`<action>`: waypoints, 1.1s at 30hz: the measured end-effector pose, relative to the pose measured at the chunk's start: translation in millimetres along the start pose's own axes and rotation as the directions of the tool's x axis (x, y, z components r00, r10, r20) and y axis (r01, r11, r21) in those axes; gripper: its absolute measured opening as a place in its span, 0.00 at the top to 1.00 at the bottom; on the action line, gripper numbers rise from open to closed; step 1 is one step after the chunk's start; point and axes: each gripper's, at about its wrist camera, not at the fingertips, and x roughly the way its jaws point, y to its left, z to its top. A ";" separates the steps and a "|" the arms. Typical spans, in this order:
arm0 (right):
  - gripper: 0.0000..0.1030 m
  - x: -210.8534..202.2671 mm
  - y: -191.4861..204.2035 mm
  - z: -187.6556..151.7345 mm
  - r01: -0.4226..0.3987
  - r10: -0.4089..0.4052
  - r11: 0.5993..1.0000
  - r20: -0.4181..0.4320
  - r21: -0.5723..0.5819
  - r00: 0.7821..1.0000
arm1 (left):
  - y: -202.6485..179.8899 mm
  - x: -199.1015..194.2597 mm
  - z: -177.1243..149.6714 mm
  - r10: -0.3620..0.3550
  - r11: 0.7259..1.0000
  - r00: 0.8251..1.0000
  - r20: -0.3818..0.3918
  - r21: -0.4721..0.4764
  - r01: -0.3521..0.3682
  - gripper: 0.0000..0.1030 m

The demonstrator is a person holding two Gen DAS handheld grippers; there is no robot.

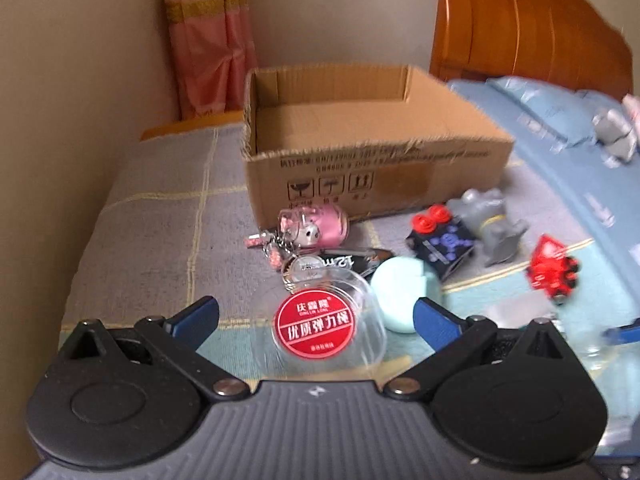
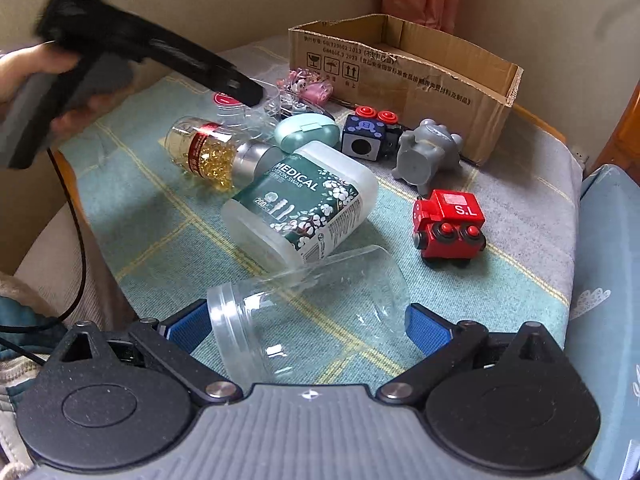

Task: Organize rigid objects
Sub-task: 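Grasp the clear red-labelled jar with the left tool while the right tool grasps the clear cup, then carry the jar and cup with both tools over the cardboard box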

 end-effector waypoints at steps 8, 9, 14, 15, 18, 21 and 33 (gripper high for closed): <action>0.00 3.1 4.3 -0.9 0.039 -0.040 0.999 -0.017 -0.011 0.999 | 27.3 9.2 -12.8 0.032 0.999 0.998 -0.046 -0.031 -0.033 0.01; 0.00 3.9 4.6 -1.5 0.044 -0.044 0.999 -0.021 -0.019 0.999 | 31.2 9.4 -14.2 0.035 0.999 0.998 -0.050 -0.035 -0.036 0.01; 0.00 11.4 0.6 -2.3 0.030 -0.030 0.999 -0.043 -0.019 0.999 | 34.5 19.0 -18.1 0.015 0.999 0.996 -0.083 -0.029 -0.018 0.01; 0.00 12.7 -1.4 -2.2 0.022 -0.022 1.000 -0.046 -0.009 0.999 | 33.3 22.3 -17.5 0.010 0.999 0.996 -0.086 -0.029 -0.013 0.01; 0.00 16.6 -7.8 -1.8 -0.016 0.017 0.999 -0.055 0.028 0.998 | 31.9 33.0 -17.5 -0.004 0.998 0.994 -0.106 -0.056 -0.002 0.01; 0.00 17.5 -7.3 -2.1 -0.017 0.018 1.000 -0.044 0.021 0.999 | 30.0 36.0 -19.7 0.006 0.998 0.996 -0.084 -0.054 -0.011 0.01; 0.00 20.2 -4.3 2.2 -0.017 0.017 1.000 -0.017 0.001 1.000 | 31.7 38.7 -15.3 -0.004 0.999 0.996 -0.085 -0.050 -0.001 0.02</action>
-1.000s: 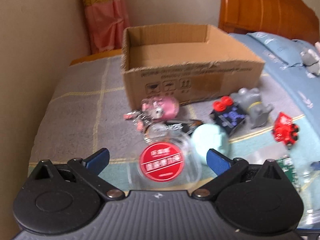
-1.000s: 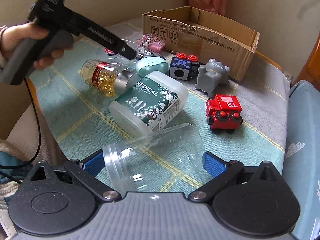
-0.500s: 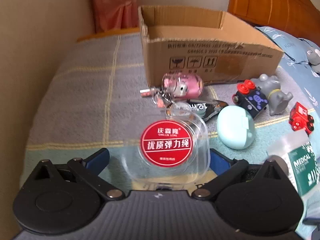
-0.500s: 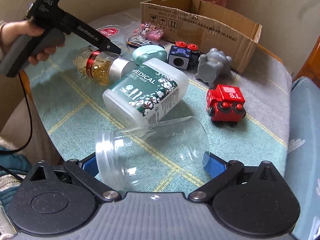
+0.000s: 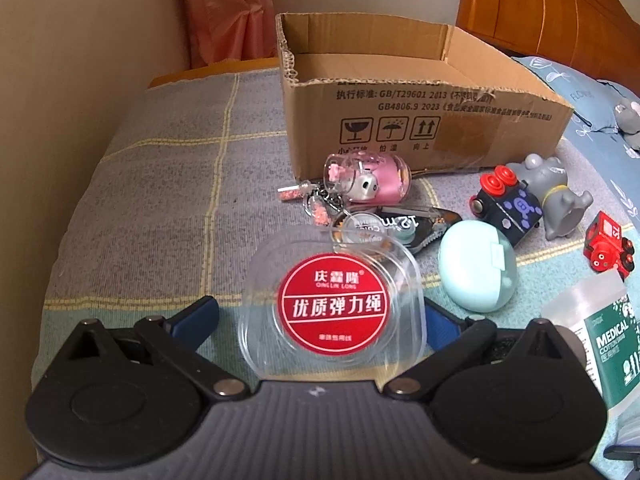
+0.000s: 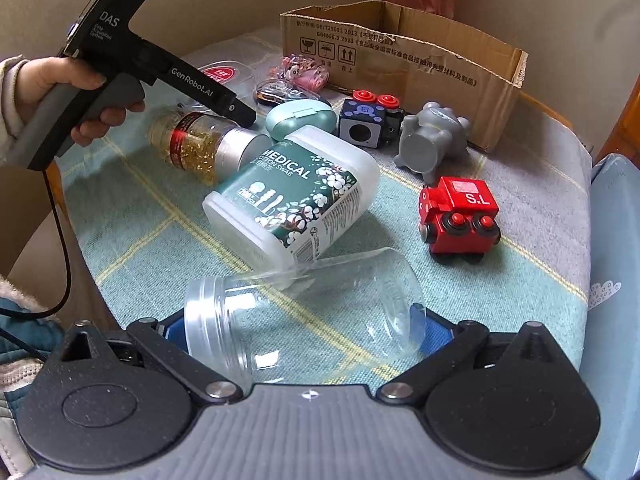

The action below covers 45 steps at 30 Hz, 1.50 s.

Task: Organize rigid objects
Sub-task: 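Carry the jar and cup with both tools over the cardboard box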

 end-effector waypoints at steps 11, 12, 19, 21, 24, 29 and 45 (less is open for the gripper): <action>0.03 -7.0 6.4 1.5 0.008 -0.006 0.997 0.023 -0.072 1.000 | -1.3 -7.5 4.6 -0.027 0.998 0.999 0.028 0.049 0.026 0.17; 0.03 -7.6 5.7 1.3 0.008 -0.007 0.998 0.024 -0.065 1.000 | -1.5 -7.4 5.0 -0.029 0.998 0.999 0.025 0.051 0.028 0.21; 0.03 -15.5 4.6 2.8 0.005 -0.004 0.999 0.033 -0.038 0.999 | -2.8 -8.4 7.1 -0.050 0.996 0.999 0.003 0.070 0.050 0.29; 0.04 -16.6 1.7 3.7 -0.001 0.001 1.000 0.030 -0.019 1.000 | -3.0 -9.5 7.5 -0.052 0.995 0.999 -0.001 0.080 0.052 0.29; 0.04 -18.7 -2.3 4.3 -0.001 0.000 1.000 0.024 0.012 1.000 | -2.6 -13.5 7.9 -0.061 0.994 0.998 -0.004 0.086 0.061 0.29; 0.04 -26.1 -9.8 6.9 0.000 -0.002 0.998 0.029 0.058 1.000 | -1.3 -25.2 12.7 -0.069 0.993 0.998 0.004 0.100 0.068 0.29; 0.04 -68.2 -52.4 72.4 0.026 -0.055 0.989 0.207 0.142 0.977 | -8.3 -60.0 89.8 -0.100 0.986 0.990 0.099 0.143 0.085 0.29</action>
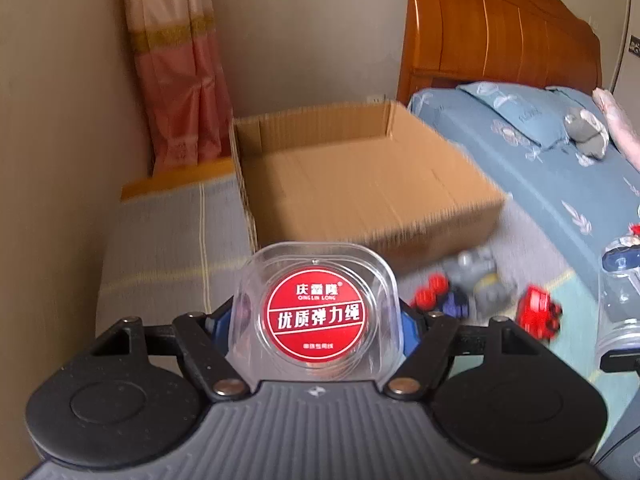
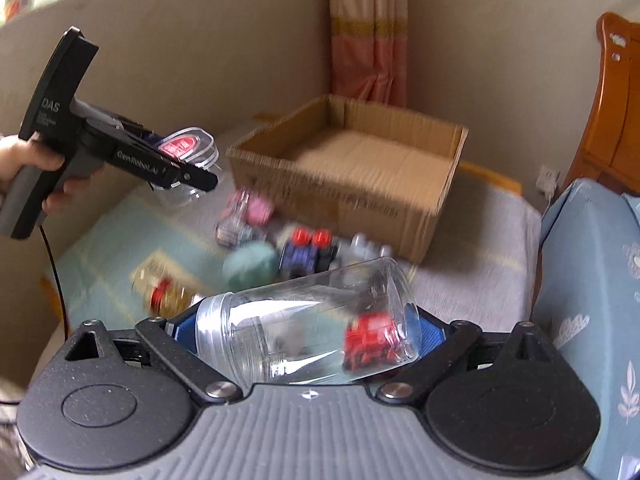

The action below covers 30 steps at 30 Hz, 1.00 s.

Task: Organize rigid objects
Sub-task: 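Carry the jar and cup with both tools over the cardboard box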

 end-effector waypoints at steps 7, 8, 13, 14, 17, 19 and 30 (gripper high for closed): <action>0.04 14.9 -13.2 43.1 -0.005 0.004 1.000 0.080 0.013 0.997 | 0.2 27.8 53.8 0.029 0.999 0.999 0.017 0.015 -0.029 0.29; 0.04 18.7 -16.1 48.2 -0.005 0.004 1.000 0.076 0.022 0.997 | 0.2 33.0 60.0 0.028 0.999 0.999 0.024 0.017 -0.028 0.29; 0.04 33.4 -27.9 70.9 0.014 -0.017 0.999 0.096 0.033 0.995 | 2.8 65.2 91.0 0.026 1.000 1.000 -0.008 0.011 -0.026 0.29; 0.04 35.6 -30.0 74.5 0.011 -0.015 0.999 0.095 0.043 0.995 | 3.2 71.0 96.0 0.027 1.000 1.000 -0.013 0.011 -0.027 0.29; 0.04 42.7 -37.3 82.6 0.026 -0.031 0.998 0.096 0.054 0.995 | 4.5 87.6 108.0 0.040 0.999 0.999 -0.015 0.001 -0.040 0.29; 0.04 47.3 -42.2 88.7 0.036 -0.042 0.997 0.095 0.064 0.995 | 4.9 97.6 114.5 0.047 0.999 0.999 -0.012 -0.009 -0.048 0.28; 0.04 64.3 -48.5 101.4 0.073 -0.081 0.992 0.074 0.103 0.994 | 13.4 81.3 98.1 0.056 0.998 0.998 0.007 -0.015 -0.056 0.08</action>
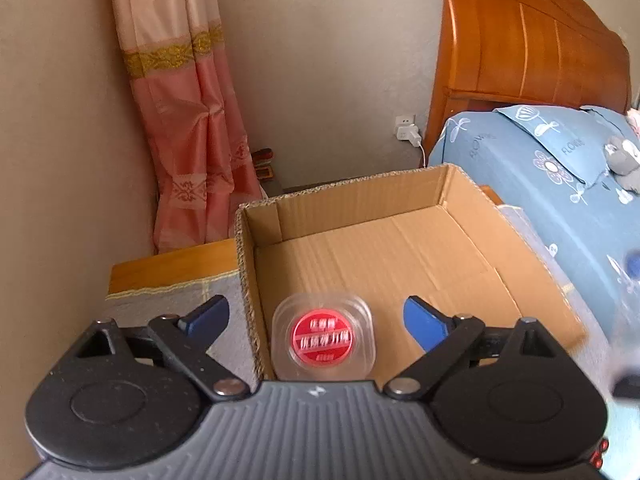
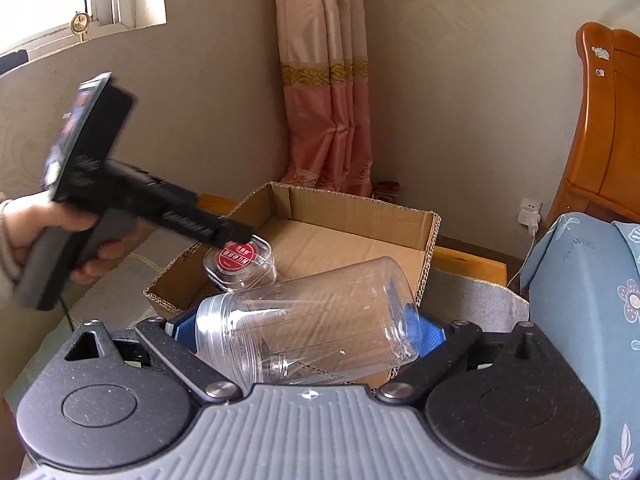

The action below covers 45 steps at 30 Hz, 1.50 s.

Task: Organize rigid objects
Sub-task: 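Carry the jar and cup with both tools over the cardboard box, then open both tools to drop the jar and cup into the box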

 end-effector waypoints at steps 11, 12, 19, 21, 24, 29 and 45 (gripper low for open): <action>0.04 38.1 0.7 25.5 0.022 -0.022 1.000 -0.044 0.002 0.999 | 25.6 -53.4 -29.4 0.023 1.000 0.999 0.043 -0.002 -0.023 0.04; 0.04 42.6 -0.3 28.7 0.029 -0.029 1.000 -0.047 0.004 0.998 | 27.1 -55.2 -31.0 0.023 1.000 0.999 0.045 0.000 -0.023 0.04; 0.00 68.8 -6.7 47.6 0.056 -0.055 0.998 -0.066 0.014 0.996 | 30.8 -66.7 -45.7 0.065 0.998 0.996 0.056 0.013 -0.066 0.04; 0.00 71.4 -7.8 49.4 0.063 -0.061 0.998 -0.069 0.031 0.996 | 32.3 -68.0 -48.2 0.070 0.997 0.996 0.056 0.005 -0.071 0.04; 0.00 69.1 -6.0 47.1 0.072 -0.069 0.997 -0.071 0.039 0.995 | 33.8 -70.6 -51.8 0.062 0.998 0.997 0.051 -0.005 -0.061 0.04; 0.00 49.5 3.2 38.8 0.078 -0.076 0.997 -0.056 0.024 0.996 | 27.8 -78.9 -58.0 0.058 0.998 0.998 0.040 0.003 -0.058 0.04; 0.00 -33.6 43.5 -52.2 0.069 -0.067 0.996 -0.034 0.056 0.997 | 5.8 -123.9 -110.0 0.066 0.995 0.994 0.086 -0.074 -0.059 0.01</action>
